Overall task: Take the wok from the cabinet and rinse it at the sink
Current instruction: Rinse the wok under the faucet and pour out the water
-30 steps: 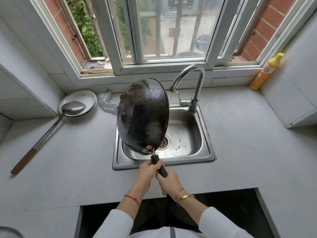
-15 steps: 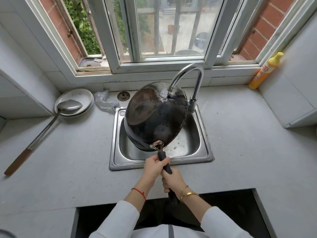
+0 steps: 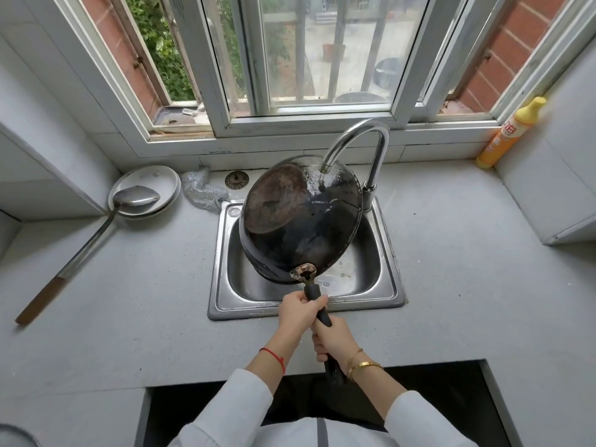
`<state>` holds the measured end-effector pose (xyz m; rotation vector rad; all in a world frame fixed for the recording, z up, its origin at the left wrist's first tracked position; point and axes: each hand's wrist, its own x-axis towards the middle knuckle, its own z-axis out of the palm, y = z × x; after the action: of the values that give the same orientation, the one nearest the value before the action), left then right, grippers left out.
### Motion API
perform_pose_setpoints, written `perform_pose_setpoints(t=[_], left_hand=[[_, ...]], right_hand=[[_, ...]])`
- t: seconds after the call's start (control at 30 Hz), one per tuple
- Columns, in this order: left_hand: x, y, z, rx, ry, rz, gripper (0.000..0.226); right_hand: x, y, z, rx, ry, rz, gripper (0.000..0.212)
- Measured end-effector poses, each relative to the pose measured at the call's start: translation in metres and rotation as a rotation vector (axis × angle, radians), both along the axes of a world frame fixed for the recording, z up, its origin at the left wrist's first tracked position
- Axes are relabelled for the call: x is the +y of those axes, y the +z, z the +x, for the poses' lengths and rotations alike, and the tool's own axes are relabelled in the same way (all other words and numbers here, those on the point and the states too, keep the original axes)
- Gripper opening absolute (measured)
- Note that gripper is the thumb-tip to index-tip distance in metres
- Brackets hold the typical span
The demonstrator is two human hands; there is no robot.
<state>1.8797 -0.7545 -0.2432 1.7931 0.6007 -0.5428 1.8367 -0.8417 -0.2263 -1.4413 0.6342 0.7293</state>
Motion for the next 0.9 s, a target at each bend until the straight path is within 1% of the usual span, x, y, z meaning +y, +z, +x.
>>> perform_pose_setpoints(t=[0.17,0.3,0.5,0.77,0.9], left_hand=[[-0.004,0.004,0.001,-0.026,0.010,0.023,0.029],[-0.005,0.008,0.006,-0.040,0.005,0.053,0.024],[-0.005,0.008,0.011,-0.053,-0.045,0.074,0.030],[-0.005,0.007,0.010,-0.018,-0.047,0.083,0.024],[-0.007,0.009,0.011,-0.008,-0.037,0.074,0.027]], right_hand=[[-0.003,0.005,0.003,-0.018,0.010,0.011,0.028],[-0.003,0.006,0.006,-0.036,-0.011,0.028,0.026],[0.001,0.007,0.008,-0.031,-0.057,0.047,0.027],[0.005,0.002,0.007,-0.019,-0.060,-0.017,0.026],[0.005,0.000,0.008,-0.017,-0.064,-0.034,0.025]])
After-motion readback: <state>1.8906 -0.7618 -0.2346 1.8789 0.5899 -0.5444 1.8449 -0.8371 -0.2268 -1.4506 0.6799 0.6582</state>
